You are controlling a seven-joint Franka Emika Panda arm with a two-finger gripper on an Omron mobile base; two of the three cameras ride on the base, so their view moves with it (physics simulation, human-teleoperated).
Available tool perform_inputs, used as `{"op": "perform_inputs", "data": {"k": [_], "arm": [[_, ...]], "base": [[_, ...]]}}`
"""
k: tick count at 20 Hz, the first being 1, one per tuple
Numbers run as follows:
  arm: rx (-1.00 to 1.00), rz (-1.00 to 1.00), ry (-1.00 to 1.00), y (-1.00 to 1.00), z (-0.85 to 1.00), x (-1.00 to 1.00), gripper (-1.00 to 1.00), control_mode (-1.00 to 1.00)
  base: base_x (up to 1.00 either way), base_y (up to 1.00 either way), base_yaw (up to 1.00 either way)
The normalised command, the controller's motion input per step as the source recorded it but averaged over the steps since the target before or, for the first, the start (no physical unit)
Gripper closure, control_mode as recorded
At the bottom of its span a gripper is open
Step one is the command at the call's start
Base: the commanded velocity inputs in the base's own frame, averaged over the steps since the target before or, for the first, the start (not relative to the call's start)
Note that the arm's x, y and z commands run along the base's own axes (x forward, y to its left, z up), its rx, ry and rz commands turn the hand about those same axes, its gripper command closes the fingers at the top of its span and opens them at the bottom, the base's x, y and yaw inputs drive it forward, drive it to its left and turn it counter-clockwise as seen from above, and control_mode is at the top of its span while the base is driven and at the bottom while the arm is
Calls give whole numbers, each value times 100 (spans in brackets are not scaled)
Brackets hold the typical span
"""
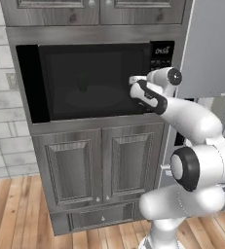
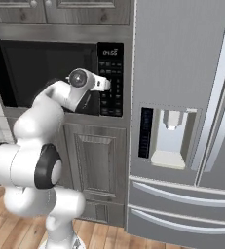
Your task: Open the microwave door.
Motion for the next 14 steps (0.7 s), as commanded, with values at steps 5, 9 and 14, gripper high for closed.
{"op": "perform_inputs", "data": {"k": [5,9,14], "arm": [[0,3,-8,0,29,-88,100,-100],[0,0,-9,25,62,-94,100,-100],[0,0,-5,43,87,-97,100,-100]], "base": [[0,0,0],[0,0,0],[0,0,0]]}}
